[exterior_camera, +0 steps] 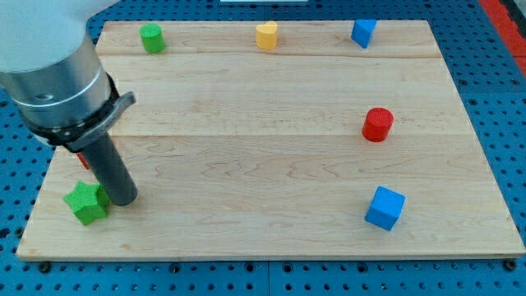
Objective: Point your arm at green circle
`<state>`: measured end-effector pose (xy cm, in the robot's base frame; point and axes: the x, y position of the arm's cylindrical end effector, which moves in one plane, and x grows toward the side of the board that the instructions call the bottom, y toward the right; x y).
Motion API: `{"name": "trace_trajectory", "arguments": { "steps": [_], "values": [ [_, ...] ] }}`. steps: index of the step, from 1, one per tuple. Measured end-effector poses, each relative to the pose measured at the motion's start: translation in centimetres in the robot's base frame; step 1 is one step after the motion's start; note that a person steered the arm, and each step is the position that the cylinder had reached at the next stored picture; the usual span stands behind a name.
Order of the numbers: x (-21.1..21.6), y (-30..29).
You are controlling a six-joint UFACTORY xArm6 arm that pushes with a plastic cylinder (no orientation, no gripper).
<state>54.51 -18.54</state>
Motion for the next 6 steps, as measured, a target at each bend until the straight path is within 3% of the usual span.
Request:
{"name": "trace_trajectory", "arguments": {
  "steps": [1, 2, 4, 6],
  "values": [
    [-0.1, -3.4],
    [-1.8, -2.7],
    [-8.6, 4.5],
    [-17.3, 4.7]
  ]
}}
